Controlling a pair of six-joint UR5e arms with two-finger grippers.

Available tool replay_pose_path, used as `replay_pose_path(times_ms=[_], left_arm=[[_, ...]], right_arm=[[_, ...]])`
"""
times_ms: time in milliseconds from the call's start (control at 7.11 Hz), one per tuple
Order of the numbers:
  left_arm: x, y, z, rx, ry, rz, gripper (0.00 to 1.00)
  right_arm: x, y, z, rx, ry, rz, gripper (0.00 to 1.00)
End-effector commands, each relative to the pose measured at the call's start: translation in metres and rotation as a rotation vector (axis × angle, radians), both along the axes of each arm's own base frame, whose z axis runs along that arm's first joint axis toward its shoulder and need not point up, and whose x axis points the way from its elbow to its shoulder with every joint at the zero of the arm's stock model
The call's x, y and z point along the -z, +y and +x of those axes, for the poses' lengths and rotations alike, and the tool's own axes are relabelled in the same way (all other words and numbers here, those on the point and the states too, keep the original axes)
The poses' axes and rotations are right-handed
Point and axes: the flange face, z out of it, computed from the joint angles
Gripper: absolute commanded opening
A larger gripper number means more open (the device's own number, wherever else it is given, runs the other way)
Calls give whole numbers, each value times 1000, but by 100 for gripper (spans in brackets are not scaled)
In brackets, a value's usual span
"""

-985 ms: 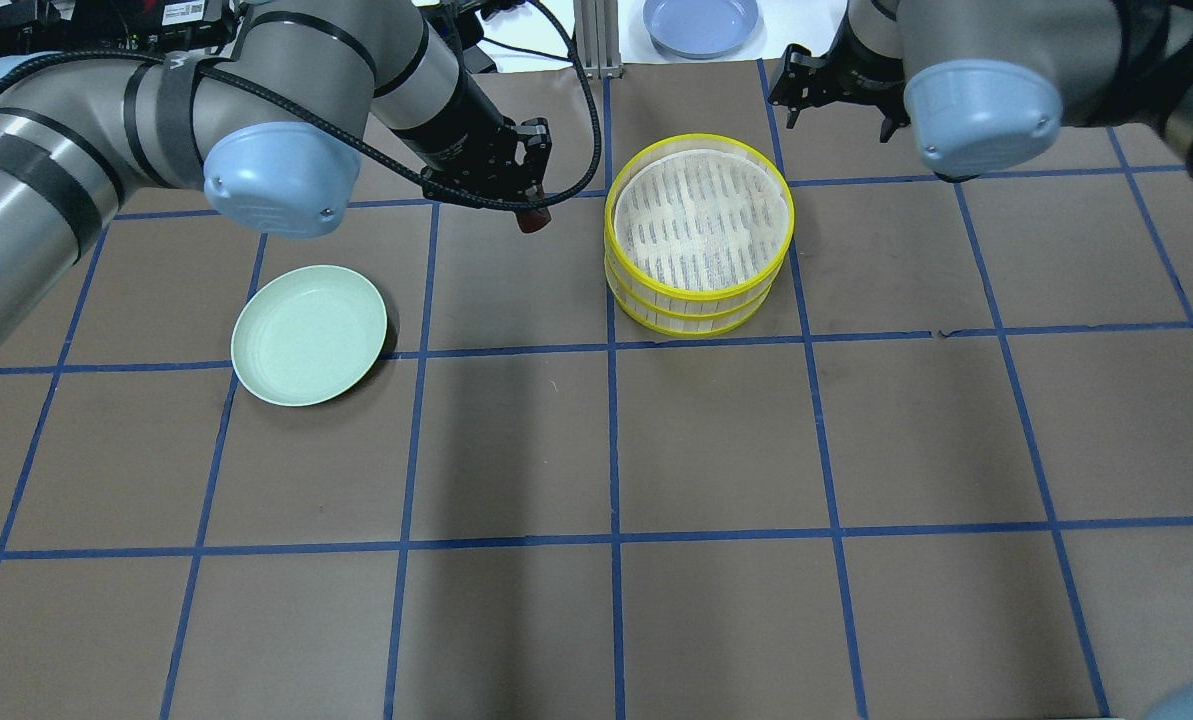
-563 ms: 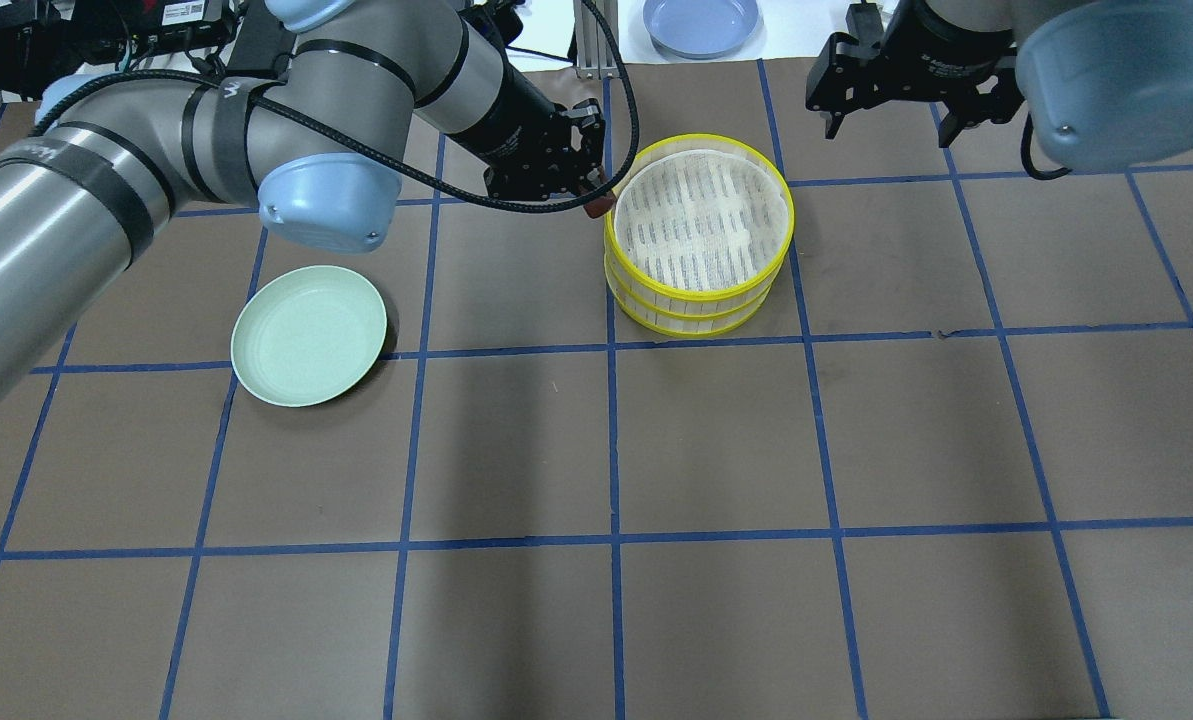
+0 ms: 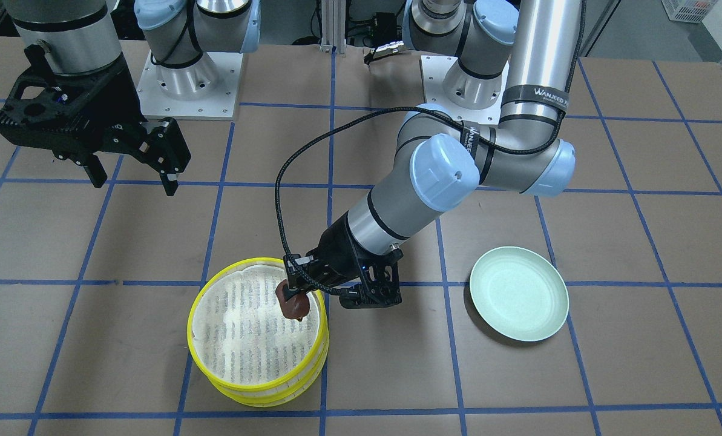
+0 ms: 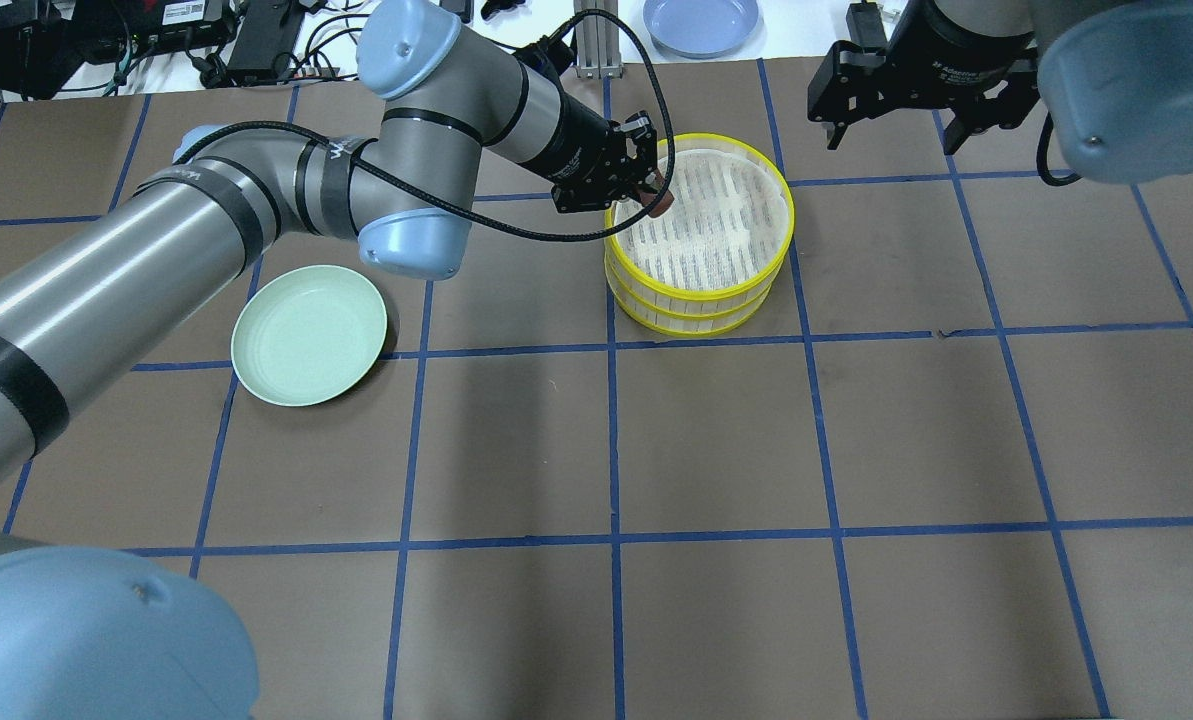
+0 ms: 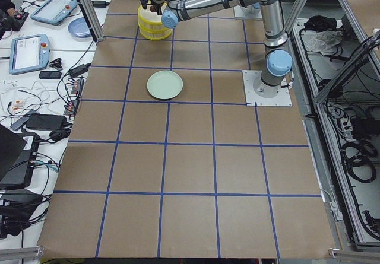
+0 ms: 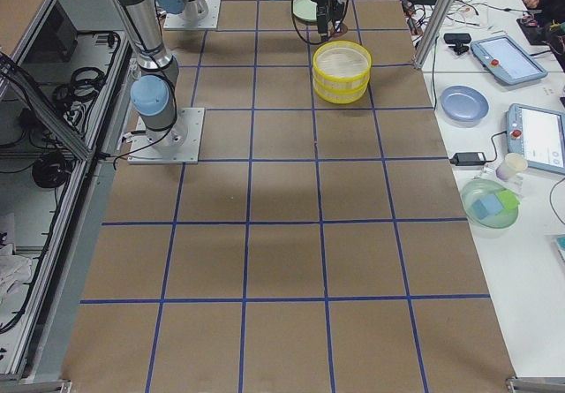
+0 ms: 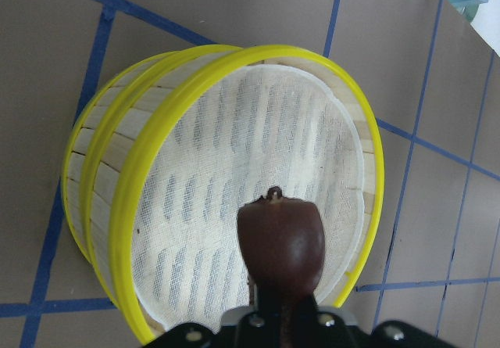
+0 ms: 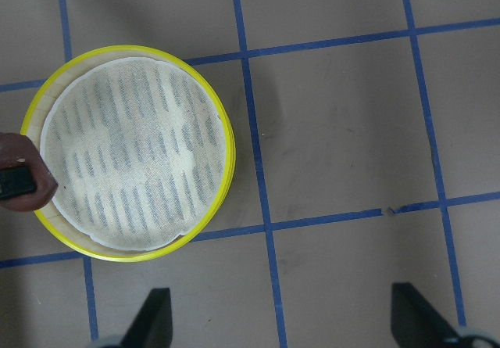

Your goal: Stack buns with steamer

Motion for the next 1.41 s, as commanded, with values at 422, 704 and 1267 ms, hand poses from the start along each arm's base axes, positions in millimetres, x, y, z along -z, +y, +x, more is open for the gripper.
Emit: replay_pose_path(times_ms=[422, 704, 1267], left_arm=[[-10, -3, -3, -30, 12, -18, 100], [-25, -3, 3, -45, -11, -53, 99], [-52, -9, 78, 84, -192, -78, 99]], right_arm=[[3, -1, 1, -4, -2, 6, 100], [3, -1, 1, -3, -1, 6, 100], [3, -1, 1, -1, -2, 6, 100]])
